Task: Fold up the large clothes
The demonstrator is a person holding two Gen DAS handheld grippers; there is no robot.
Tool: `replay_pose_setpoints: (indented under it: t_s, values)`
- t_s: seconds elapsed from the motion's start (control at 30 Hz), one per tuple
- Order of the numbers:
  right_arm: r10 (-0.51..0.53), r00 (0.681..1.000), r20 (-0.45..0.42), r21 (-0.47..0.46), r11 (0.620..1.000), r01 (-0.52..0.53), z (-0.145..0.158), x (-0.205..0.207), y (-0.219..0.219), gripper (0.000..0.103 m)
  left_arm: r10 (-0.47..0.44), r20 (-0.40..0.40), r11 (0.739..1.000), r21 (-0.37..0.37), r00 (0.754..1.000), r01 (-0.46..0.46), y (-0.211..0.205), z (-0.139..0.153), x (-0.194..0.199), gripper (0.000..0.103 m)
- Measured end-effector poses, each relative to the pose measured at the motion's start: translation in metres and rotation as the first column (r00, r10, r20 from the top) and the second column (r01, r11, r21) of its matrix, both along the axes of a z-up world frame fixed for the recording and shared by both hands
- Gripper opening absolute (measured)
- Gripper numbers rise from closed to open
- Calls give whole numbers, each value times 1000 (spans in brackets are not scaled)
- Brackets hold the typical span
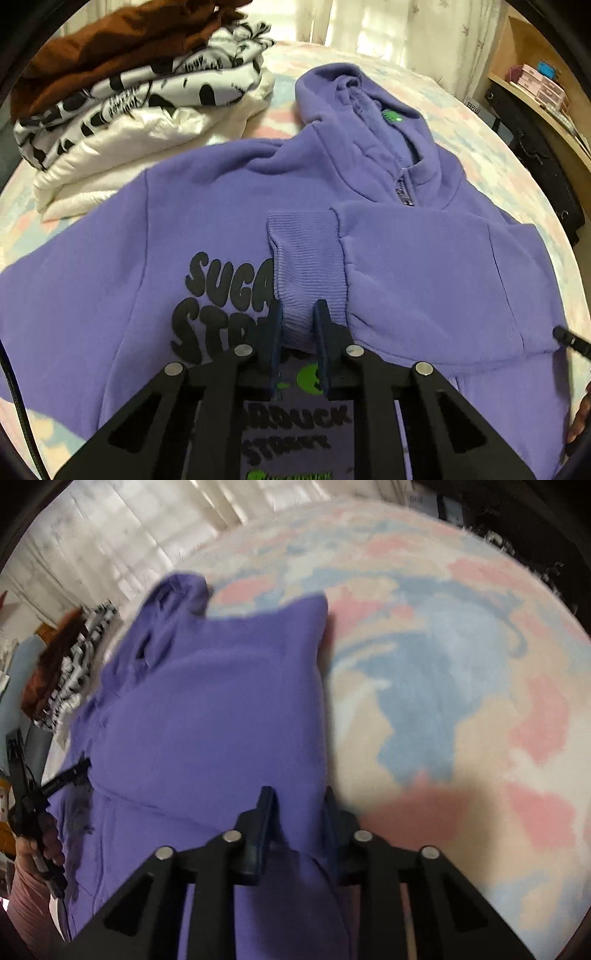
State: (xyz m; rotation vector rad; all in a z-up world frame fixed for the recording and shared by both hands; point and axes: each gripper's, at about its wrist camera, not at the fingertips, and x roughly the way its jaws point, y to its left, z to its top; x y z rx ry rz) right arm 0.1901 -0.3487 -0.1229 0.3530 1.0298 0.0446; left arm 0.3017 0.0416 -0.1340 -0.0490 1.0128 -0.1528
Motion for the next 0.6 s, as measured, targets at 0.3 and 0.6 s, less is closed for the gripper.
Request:
replay_pose_setpoints:
  t_s: [0.3, 0.6]
  values:
    - [-33, 999, 10, -116, 993, 34, 32, -9, 21, 32, -33, -2, 999, 17, 999, 33, 4, 29, -24, 50]
    - [151, 987, 58, -17, 989, -150, 28, 43, 122, 32, -60, -11, 997, -58, 998, 59, -55, 19, -2, 46]
